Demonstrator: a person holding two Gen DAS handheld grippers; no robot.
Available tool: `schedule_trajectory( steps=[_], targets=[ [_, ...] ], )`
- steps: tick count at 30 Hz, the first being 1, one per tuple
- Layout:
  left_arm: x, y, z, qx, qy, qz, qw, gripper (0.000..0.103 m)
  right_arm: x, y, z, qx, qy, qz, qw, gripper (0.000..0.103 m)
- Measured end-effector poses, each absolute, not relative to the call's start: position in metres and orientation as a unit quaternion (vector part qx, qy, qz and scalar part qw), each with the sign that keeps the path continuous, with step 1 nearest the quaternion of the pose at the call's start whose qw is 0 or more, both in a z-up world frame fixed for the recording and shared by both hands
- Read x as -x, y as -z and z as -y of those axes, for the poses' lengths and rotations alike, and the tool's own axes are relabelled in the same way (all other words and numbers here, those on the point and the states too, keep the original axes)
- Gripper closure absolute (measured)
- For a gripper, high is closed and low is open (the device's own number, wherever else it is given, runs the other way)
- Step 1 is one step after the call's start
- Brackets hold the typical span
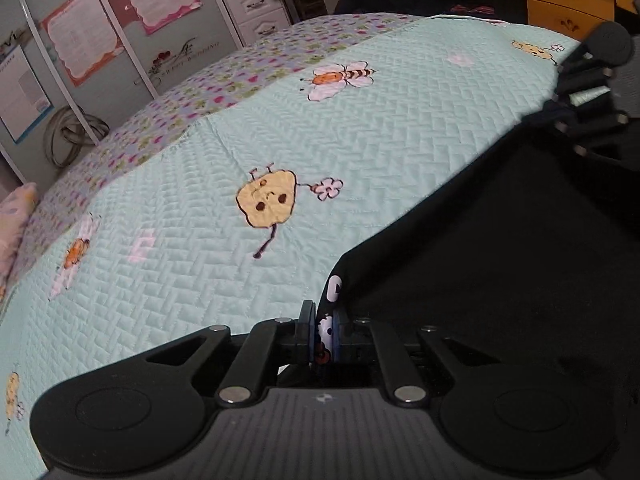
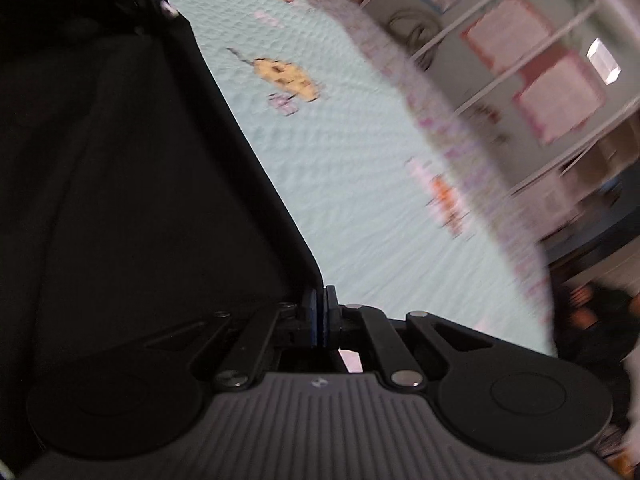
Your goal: Fold clothes
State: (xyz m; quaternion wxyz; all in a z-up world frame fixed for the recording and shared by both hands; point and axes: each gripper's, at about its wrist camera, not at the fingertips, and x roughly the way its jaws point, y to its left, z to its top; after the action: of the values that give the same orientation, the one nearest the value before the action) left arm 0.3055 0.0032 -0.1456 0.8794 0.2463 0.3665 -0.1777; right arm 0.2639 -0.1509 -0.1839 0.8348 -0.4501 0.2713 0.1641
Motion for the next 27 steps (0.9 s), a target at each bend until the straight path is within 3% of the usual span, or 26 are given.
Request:
schedule_trajectory(
  steps=[7,9,12,14,16,17,18,24,27],
  targets=[
    [-0.305,0.159,0.002,-0.246,0.153,-0.365,0.885,0.088,-0.287,0.228,0.140,0.544,-0.125,-0.225,0.798,0.099],
    [-0.304,0.163,0.003,-0.245,0.146,-0.365,0.886,0.080,-0.291,0.234,0.141,0.546,-0.120,-0.220,0.799,0.099],
    [-0.304,0.169,0.006,-0.245,0.135,-0.364,0.888,0.078,-0.297,0.238,0.143,0.540,-0.119,-0.218,0.804,0.098],
    [-0.303,0.171,0.006,-0.243,0.128,-0.364,0.890,0.077,-0.304,0.224,0.152,0.487,-0.135,-0.241,0.829,0.096],
    [-0.294,0.162,-0.003,-0.219,0.126,-0.362,0.897,0.077,-0.312,0.198,0.170,0.395,-0.142,-0.273,0.865,0.079],
    [-0.287,0.157,-0.008,-0.211,0.125,-0.358,0.901,0.075,-0.315,0.185,0.181,0.348,-0.144,-0.285,0.882,0.060],
    [-0.281,0.152,-0.013,-0.204,0.123,-0.354,0.905,0.067,-0.314,0.172,0.193,0.299,-0.145,-0.292,0.897,0.048],
    [-0.235,0.131,-0.036,-0.129,0.149,-0.352,0.915,0.054,-0.262,0.115,0.252,0.070,-0.154,-0.274,0.947,0.046],
    [-0.213,0.141,-0.019,-0.139,0.186,-0.372,0.899,0.051,-0.221,0.115,0.259,0.021,-0.189,-0.296,0.936,0.046]
  ],
)
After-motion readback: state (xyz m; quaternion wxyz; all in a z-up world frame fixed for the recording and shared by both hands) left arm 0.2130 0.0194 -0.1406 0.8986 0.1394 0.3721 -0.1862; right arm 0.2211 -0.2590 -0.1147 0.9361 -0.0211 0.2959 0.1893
